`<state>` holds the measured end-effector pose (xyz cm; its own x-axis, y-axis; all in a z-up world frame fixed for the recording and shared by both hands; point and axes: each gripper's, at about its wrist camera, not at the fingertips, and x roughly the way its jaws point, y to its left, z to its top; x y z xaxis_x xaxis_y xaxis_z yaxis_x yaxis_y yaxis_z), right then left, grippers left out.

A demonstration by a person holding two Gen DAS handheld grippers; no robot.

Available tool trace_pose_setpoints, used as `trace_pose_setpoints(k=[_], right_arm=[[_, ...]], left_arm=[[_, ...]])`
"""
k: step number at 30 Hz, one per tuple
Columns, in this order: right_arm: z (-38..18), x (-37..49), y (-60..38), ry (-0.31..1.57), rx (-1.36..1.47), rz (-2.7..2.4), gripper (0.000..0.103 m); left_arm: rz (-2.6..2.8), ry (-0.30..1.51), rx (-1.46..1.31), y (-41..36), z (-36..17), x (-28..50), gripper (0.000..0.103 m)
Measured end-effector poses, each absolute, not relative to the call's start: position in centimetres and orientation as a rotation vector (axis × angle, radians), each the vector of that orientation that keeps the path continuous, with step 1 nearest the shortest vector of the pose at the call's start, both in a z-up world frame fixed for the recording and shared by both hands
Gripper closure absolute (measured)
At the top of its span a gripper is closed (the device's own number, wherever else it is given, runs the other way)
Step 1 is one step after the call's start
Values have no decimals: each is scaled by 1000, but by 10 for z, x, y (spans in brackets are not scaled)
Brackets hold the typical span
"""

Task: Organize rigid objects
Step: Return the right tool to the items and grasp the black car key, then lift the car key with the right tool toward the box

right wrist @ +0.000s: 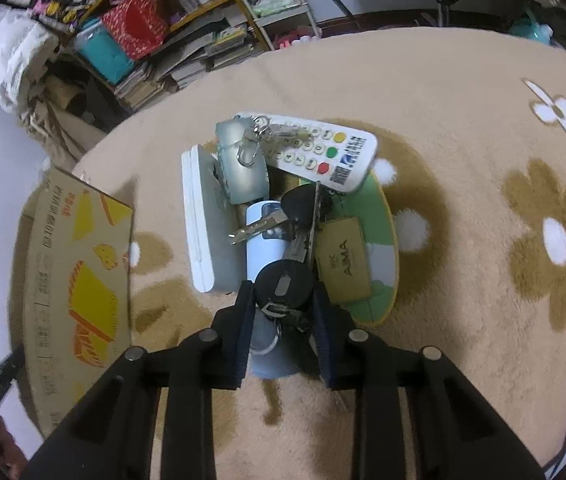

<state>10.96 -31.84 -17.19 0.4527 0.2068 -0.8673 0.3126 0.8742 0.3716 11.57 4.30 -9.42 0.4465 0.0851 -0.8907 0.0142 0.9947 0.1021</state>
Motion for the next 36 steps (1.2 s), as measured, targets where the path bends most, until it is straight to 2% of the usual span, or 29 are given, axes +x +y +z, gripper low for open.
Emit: trace_pose_setpoints(k=[36], right_arm=[[-91,91,-297,966,459,-54,75]], left_arm=[[35,1119,57,47,-96,113,93]])
